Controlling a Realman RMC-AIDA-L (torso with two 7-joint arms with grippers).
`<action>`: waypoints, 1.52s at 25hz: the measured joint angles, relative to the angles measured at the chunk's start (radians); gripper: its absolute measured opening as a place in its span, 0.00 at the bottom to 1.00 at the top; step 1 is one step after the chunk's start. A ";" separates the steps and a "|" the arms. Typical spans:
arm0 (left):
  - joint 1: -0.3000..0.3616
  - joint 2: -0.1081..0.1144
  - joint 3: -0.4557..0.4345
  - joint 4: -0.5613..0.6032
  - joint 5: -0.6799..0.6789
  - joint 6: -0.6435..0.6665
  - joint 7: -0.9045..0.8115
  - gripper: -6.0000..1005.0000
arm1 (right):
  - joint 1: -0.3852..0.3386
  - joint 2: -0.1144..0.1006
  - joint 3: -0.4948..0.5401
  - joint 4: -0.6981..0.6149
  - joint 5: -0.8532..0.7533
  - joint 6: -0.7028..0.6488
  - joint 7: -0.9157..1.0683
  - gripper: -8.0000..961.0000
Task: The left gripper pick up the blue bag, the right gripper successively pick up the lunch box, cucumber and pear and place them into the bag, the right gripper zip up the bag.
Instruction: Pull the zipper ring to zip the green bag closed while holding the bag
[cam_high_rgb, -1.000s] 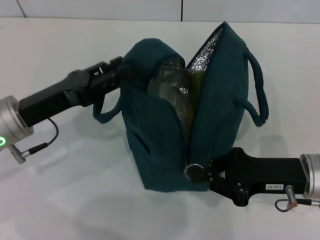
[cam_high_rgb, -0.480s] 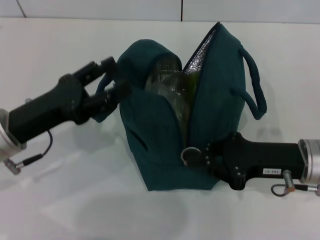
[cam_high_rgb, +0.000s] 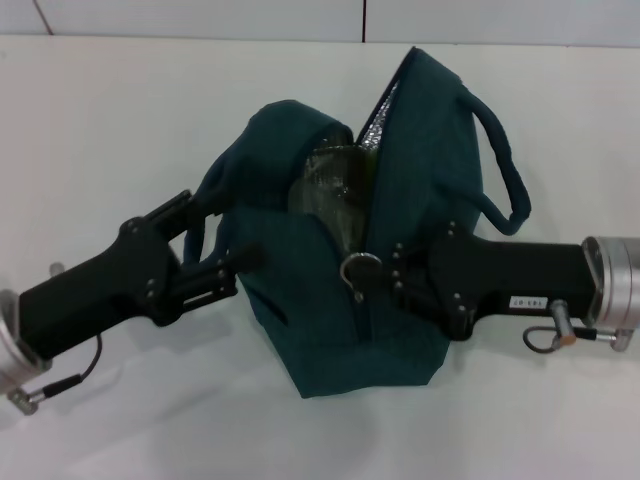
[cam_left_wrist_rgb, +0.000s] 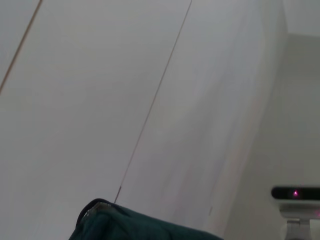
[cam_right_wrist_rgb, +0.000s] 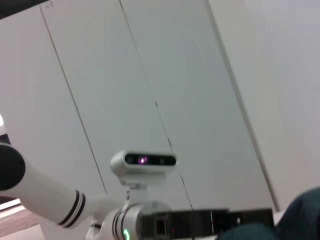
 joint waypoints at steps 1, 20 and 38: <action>0.009 0.000 0.000 -0.001 -0.002 0.002 0.009 0.88 | 0.003 0.000 0.000 -0.008 0.005 0.000 -0.001 0.02; -0.044 -0.002 -0.010 -0.052 -0.068 0.009 0.093 0.88 | -0.003 0.007 0.022 0.038 0.176 -0.032 -0.157 0.02; 0.136 0.004 0.177 -0.065 -0.135 0.146 0.122 0.88 | 0.087 0.011 -0.034 0.049 0.143 0.071 -0.218 0.02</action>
